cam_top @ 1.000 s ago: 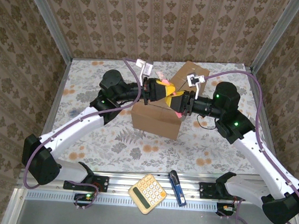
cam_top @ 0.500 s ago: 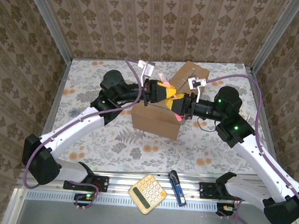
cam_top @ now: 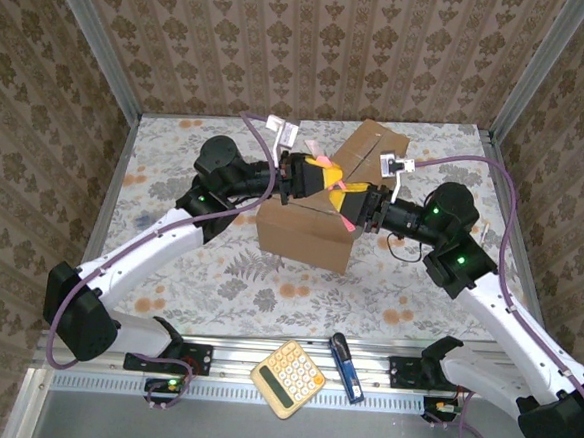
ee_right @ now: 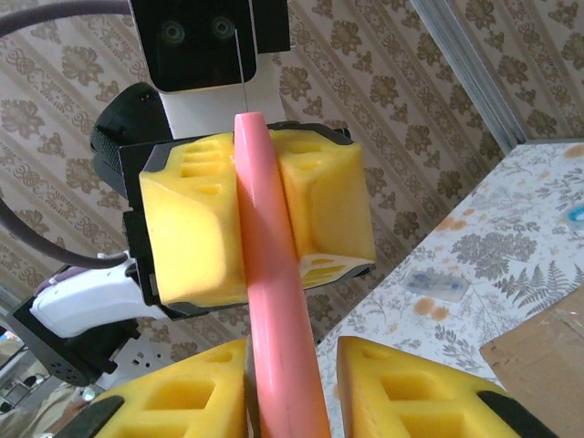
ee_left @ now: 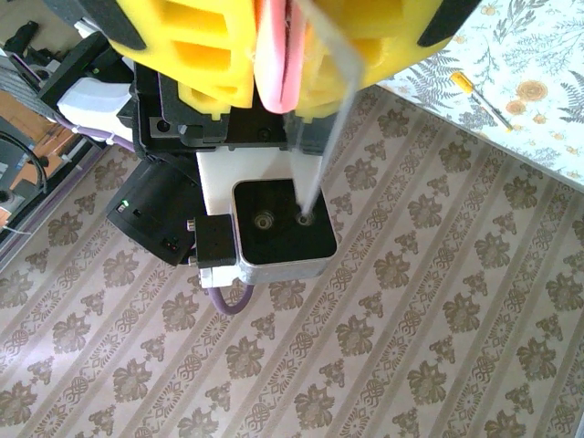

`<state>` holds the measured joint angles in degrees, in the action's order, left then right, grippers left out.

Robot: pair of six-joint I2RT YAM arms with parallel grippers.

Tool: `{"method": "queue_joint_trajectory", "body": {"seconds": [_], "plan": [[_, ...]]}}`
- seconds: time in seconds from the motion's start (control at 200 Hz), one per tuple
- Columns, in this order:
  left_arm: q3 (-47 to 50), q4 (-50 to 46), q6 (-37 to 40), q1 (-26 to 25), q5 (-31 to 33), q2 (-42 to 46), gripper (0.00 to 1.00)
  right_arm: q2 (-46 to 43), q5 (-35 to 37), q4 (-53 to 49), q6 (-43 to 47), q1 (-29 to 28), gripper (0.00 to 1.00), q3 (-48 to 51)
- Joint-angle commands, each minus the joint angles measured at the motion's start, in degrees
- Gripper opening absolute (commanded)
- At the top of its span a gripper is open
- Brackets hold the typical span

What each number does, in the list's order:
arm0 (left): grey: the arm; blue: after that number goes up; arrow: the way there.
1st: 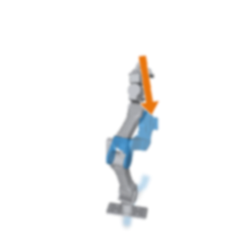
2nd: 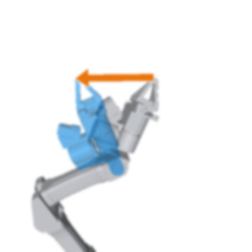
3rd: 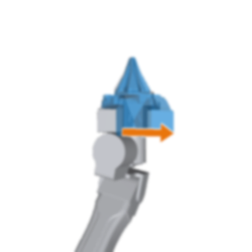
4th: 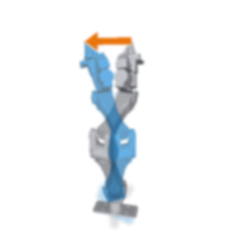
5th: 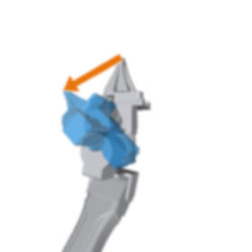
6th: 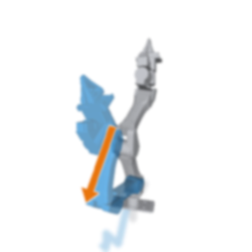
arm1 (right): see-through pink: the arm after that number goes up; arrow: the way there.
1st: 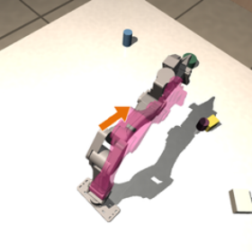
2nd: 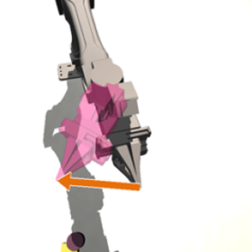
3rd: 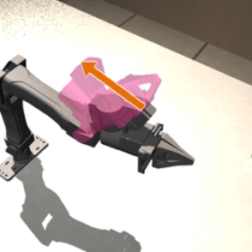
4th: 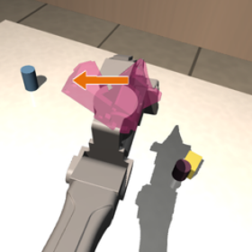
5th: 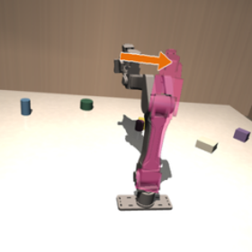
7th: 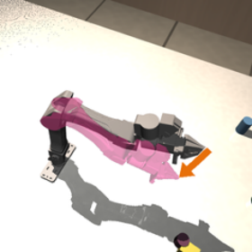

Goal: Unpack the express box

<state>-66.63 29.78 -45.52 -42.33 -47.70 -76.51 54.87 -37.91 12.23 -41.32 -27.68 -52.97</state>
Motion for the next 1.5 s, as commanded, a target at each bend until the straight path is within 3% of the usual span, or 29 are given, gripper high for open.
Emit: {"method": "queue_joint_trajectory", "body": {"seconds": [0.0,0.135,0.525,0.625,0.685,0.71,0.73,0.865,0.965,1.085,1.19,1.35,1.495], "plan": [[-0.8,4.0,0.0,0.6,0.5,-0.4,0.00,0.9,1.4,3.5,-2.7,0.3,0.30,-0.4],[-1.0,4.4,-0.6,0.6,0.1,-1.1,0.00,2.4,0.4,2.9,-2.4,0.3,0.30,-2.1],[-0.2,4.2,-0.5,0.6,-0.1,-1.4,0.01,1.4,2.8,2.9,-2.4,0.2,0.00,-2.1],[-0.1,4.3,-0.6,0.8,-0.2,-1.3,0.34,0.6,4.9,2.6,-2.9,0.1,0.00,-1.6],[0.0,4.0,-0.6,1.1,-0.3,-0.8,0.63,0.0,6.5,1.9,-3.1,0.1,0.00,-1.3],[0.1,3.7,-0.6,1.3,-0.3,-0.5,0.92,-0.4,7.2,1.1,-3.1,0.1,0.00,-1.3],[0.2,3.5,-0.5,1.5,-0.2,-0.1,0.99,-0.7,7.9,0.3,-3.0,0.1,0.00,-1.3],[1.2,-3.4,2.5,4.3,1.1,4.1,1.00,-3.0,13.2,-9.0,-1.7,0.2,0.00,-2.2],[-0.4,-18.0,8.6,6.9,5.0,7.9,1.00,-4.4,17.0,-18.1,-0.3,0.7,0.00,-3.8],[-5.8,-41.4,17.9,8.1,15.7,9.6,1.00,-4.6,16.3,-27.4,0.3,3.7,0.00,-5.8],[-9.7,-56.1,20.4,8.9,26.4,8.0,0.97,-5.2,10.9,-29.9,-0.9,8.2,0.00,-4.7],[-11.7,-65.7,20.6,9.4,39.3,3.1,0.93,-5.7,3.8,-30.3,-3.2,15.4,0.00,-0.9],[-11.0,-64.6,20.6,9.5,44.8,-2.1,0.95,-7.1,0.5,-29.9,-3.5,19.6,0.00,2.8]]}}
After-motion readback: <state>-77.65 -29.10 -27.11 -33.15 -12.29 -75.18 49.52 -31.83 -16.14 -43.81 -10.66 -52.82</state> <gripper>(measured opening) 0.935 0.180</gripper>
